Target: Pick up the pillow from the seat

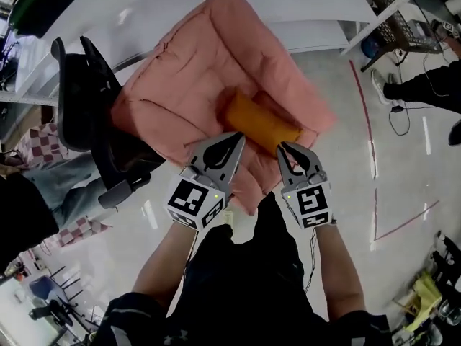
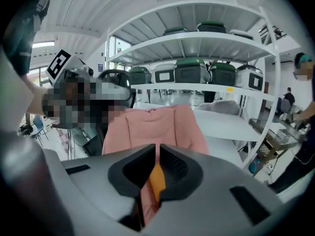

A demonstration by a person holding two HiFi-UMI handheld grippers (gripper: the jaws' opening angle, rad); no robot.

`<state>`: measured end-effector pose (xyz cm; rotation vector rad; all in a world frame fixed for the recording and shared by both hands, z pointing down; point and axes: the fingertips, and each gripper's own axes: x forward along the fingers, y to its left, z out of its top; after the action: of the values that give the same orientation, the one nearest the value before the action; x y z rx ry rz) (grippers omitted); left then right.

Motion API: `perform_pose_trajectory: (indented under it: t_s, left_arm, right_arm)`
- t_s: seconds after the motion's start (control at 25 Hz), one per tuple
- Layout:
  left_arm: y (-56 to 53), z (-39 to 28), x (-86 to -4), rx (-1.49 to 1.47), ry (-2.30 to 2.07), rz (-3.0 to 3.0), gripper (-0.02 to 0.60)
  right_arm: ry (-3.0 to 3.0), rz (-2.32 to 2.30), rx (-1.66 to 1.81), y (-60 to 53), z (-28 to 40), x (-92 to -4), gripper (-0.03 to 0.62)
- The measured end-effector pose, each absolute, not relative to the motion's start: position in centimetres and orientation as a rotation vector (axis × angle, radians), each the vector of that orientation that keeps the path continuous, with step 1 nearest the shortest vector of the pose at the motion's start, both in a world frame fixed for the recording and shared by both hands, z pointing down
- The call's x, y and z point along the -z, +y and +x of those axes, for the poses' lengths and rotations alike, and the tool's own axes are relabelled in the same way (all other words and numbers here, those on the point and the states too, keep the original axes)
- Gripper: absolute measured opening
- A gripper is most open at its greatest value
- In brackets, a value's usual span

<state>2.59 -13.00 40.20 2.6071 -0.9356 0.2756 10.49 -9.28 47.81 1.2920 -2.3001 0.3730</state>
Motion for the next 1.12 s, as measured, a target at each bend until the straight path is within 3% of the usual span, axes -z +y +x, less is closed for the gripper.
perform_pose_trajectory:
  t_s: [0.32,0.48,0.84,1.12]
  left_arm:
    - [-17.1,6.0,-49.3,-0.357,-0.971,2.5,0.006]
    - [-17.9,6.1,-53.6,-0.397,-0.981,2.446,0.006]
    - [-18.7,5.7,-61.4,-0.477,-0.992,2.356,0.006]
    - [-19.1,4.0,-65.9,-0.501,-1.012,2.299,0.006]
  right_arm:
    - [-2.248,1.131,-0.464,-12.9,12.5,-58.7,0.008]
    - [-2.195,1.035,-0.518,-13.4,12.2,-65.5,0.092]
    - [-2.076,0.892,-0.534,-13.7,11.5,-77.2,0.132]
    - [-2.02,0.805,-0.512,-14.5,9.6,-84.9,0.204]
